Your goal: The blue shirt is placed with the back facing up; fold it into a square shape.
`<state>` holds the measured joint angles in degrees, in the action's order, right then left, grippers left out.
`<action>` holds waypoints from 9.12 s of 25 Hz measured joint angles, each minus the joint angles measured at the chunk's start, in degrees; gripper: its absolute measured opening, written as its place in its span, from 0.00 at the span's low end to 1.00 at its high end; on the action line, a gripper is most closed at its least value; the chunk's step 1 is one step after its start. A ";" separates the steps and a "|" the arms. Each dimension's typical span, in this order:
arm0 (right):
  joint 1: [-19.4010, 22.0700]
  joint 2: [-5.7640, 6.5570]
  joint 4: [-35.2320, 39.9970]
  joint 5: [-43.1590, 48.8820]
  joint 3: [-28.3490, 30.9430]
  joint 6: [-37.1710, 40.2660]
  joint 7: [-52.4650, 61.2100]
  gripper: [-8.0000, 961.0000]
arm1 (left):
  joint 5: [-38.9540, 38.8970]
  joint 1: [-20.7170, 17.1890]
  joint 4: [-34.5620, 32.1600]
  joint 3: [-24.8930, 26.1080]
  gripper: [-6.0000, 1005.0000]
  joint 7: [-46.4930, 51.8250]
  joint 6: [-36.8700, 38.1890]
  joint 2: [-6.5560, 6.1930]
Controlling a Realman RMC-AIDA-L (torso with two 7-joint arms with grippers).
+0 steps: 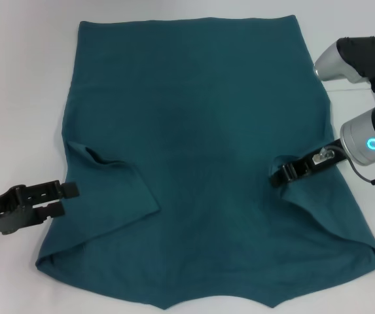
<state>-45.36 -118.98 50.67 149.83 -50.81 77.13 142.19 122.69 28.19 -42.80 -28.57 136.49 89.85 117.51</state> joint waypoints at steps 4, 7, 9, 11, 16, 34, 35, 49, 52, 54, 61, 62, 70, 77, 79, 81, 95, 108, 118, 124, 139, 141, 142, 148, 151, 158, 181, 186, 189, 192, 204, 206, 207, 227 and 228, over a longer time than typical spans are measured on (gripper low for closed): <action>-0.69 0.74 -2.47 -0.15 -0.05 0.65 -0.07 0.02 | 0.00 -0.11 0.00 0.00 0.73 -0.01 -0.08 0.00; -0.99 1.52 -3.72 -0.54 0.30 0.80 0.10 0.07 | 0.00 -0.13 0.00 0.00 0.73 -0.05 -0.12 0.00; -0.71 1.98 -3.74 -2.05 0.44 0.93 0.05 0.12 | 0.00 -0.14 0.00 0.00 0.73 -0.09 -0.13 0.00; -0.09 2.69 -3.57 -4.56 0.57 1.10 -0.72 0.18 | 0.00 -0.15 0.00 0.00 0.73 -0.12 -0.13 0.01; 1.03 3.73 -3.23 -9.05 2.07 3.57 -3.57 0.39 | 0.00 -0.16 0.00 0.12 0.73 -0.18 0.21 0.05; 10.79 10.65 -9.69 -26.86 19.99 18.43 -5.81 0.73 | 9.02 -3.27 -2.97 7.44 0.73 8.96 5.34 -0.82; 10.95 10.73 -9.69 -26.87 20.10 18.97 -5.93 0.73 | 10.17 -3.30 -2.88 7.94 0.73 9.47 5.11 -0.82; 11.54 10.53 -9.71 -26.66 19.99 19.39 -6.31 0.73 | 13.63 -3.07 0.61 7.73 0.73 12.12 -0.99 -0.36; 11.69 10.52 -9.72 -26.64 20.06 19.36 -6.31 0.73 | 13.73 -2.73 1.98 7.39 0.73 11.99 -2.35 -0.39; 11.76 10.52 -9.71 -26.62 19.94 19.31 -6.31 0.73 | 13.76 -2.54 2.68 6.90 0.73 11.95 -3.33 -0.46; 11.79 10.47 -9.71 -26.61 20.00 19.16 -6.33 0.73 | 13.81 -2.39 3.38 5.97 0.73 12.13 -5.29 -0.29; 11.79 10.45 -9.71 -26.60 20.00 19.15 -6.35 0.73 | 13.81 -2.37 3.55 5.95 0.73 12.13 -5.42 -0.28; 11.78 10.43 -9.71 -26.61 20.02 19.16 -6.54 0.73 | 13.81 -1.62 5.16 5.20 0.73 11.44 -6.44 -0.31; 11.94 10.33 -9.71 -26.60 20.09 19.20 -6.73 0.73 | 13.76 0.02 6.78 3.46 0.73 11.44 -8.06 -0.34; 12.03 10.33 -9.73 -26.61 20.14 19.20 -6.83 0.73 | 13.77 0.50 7.10 3.22 0.73 11.44 -8.52 -0.35; 12.07 10.35 -9.77 -26.61 20.18 19.21 -6.90 0.73 | 13.77 0.77 7.34 3.10 0.72 11.50 -9.09 -0.36; 12.86 10.79 -10.21 -26.56 19.81 19.28 -8.53 0.73 | 11.69 0.19 6.85 3.37 0.61 9.63 -8.41 -0.35; 13.55 10.97 -10.54 -24.57 20.21 15.04 -11.75 0.73 | 7.73 0.54 7.04 3.82 0.06 2.25 -1.34 -0.35; 14.12 12.07 -12.70 -24.51 23.17 16.50 -12.28 0.72 | 7.21 1.00 7.02 3.70 0.02 1.60 -0.79 -0.44; 14.79 13.59 -12.44 -17.47 23.02 18.88 -9.56 0.72 | 6.79 1.15 7.11 3.80 0.02 1.90 -1.15 -0.44; 14.79 14.48 -11.90 -5.85 22.04 18.46 -9.98 0.71 | 6.68 1.16 7.16 3.93 0.02 2.11 -1.29 -0.54; 14.82 14.48 -11.90 -4.74 22.06 18.19 -9.83 0.71 | 6.68 1.16 7.16 4.00 0.02 2.14 -1.50 -0.53; 14.82 14.39 -11.90 -4.29 22.06 17.88 -9.80 0.72 | 6.68 1.16 7.16 4.00 0.02 2.16 -1.60 -0.53; 14.68 13.73 -11.90 -3.41 21.94 17.06 -11.57 0.72 | 6.68 1.15 7.13 4.07 0.02 2.26 -1.70 -0.53; 14.66 13.71 -11.91 -3.26 21.83 16.34 -12.03 0.72 | 6.68 1.08 7.12 4.13 0.02 2.28 -1.71 -0.53; 14.62 13.53 -11.91 -3.23 19.65 14.95 -12.62 0.72 | 6.68 1.10 7.25 4.22 0.02 2.30 -1.80 -0.55; 13.06 11.24 -12.41 -3.05 16.12 12.38 -12.35 0.72 | 6.68 1.06 7.30 4.22 0.02 2.67 -1.93 -0.62; 12.26 10.59 -12.68 -3.06 15.18 12.18 -12.35 0.72 | 6.68 1.00 7.30 4.22 0.02 2.72 -1.99 -0.54; 11.74 10.24 -12.70 -3.10 15.19 12.20 -12.34 0.72 | 6.68 0.99 7.30 4.22 0.02 2.73 -2.06 -0.53; 11.42 10.01 -12.70 -3.11 15.19 12.16 -12.34 0.70 | 6.68 1.00 7.30 4.22 0.02 2.74 -2.06 -0.53; 11.38 10.06 -12.23 -3.05 15.07 12.50 -11.17 0.52 | 6.68 1.07 7.30 4.31 0.02 2.91 -2.06 -0.53; 11.40 10.13 -12.23 -3.03 14.88 12.51 -11.12 0.48 | 6.68 1.08 7.30 4.31 0.02 2.91 -2.05 -0.53; 11.40 10.15 -12.24 -2.92 14.76 12.52 -11.07 0.46 | 6.68 1.08 7.30 4.31 0.02 2.91 -2.05 -0.53; 13.35 10.96 -6.64 -1.76 17.71 22.40 -10.70 0.06 | 9.24 0.24 3.26 3.04 0.02 2.79 7.13 -0.98; 13.66 10.97 -6.41 -1.75 17.70 23.25 -10.69 0.06 | 9.87 0.12 2.93 3.06 0.02 2.81 7.65 -0.97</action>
<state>-31.70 -108.02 44.26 148.08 -33.11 100.37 131.50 132.56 28.31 -39.87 -25.50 139.30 97.50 116.54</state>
